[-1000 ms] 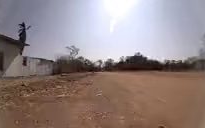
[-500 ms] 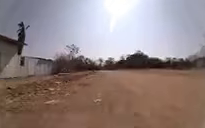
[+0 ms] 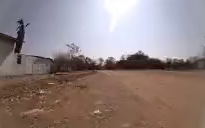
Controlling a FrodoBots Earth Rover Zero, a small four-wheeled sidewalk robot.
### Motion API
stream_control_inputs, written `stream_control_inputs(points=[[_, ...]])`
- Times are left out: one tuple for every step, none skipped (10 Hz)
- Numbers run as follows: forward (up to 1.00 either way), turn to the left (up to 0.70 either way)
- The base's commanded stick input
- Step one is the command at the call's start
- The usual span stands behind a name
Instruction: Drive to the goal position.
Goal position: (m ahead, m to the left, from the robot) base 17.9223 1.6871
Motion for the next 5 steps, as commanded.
stream_control_inputs(points=[[1.00, 0.00], [1.00, 0.00], [1.00, 0.00], [1.00, 0.00], [1.00, 0.00]])
